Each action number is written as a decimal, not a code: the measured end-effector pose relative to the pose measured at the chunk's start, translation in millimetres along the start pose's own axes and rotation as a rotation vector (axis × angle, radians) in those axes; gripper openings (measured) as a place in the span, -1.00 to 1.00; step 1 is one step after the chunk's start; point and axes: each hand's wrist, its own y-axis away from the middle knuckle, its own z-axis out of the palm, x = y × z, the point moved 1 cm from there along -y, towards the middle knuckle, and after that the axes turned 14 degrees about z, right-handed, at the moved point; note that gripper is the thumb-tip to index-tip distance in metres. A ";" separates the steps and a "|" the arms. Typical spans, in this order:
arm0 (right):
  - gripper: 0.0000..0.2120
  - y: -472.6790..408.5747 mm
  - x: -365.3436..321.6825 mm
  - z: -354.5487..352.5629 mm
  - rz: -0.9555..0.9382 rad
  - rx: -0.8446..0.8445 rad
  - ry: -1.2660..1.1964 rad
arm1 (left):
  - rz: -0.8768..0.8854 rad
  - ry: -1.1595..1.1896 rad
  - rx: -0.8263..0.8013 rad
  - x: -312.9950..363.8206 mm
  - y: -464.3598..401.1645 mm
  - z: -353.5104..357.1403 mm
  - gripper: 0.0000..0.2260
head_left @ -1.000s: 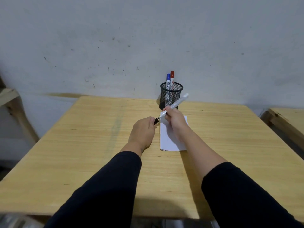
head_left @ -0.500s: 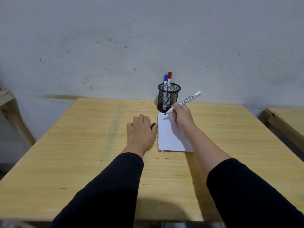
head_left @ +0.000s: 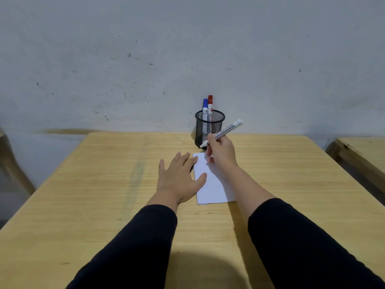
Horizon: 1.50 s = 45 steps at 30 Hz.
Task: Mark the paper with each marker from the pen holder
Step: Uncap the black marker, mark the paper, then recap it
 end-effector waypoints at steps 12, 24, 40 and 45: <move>-0.77 -8.1 16.7 3.3 -0.147 0.110 0.309 | -0.035 0.048 0.052 0.0 -0.6 -0.8 -0.35; -0.77 -16.1 21.0 4.1 -0.198 0.113 0.427 | -0.033 0.048 0.047 1.7 0.2 -2.2 -0.36; -0.68 -18.2 19.9 2.0 -0.161 0.140 0.390 | -0.039 0.054 0.043 2.7 0.0 -2.7 -0.36; -0.72 -15.7 14.5 1.5 -0.117 0.131 0.317 | -0.045 0.216 0.147 4.1 5.3 -8.2 -0.51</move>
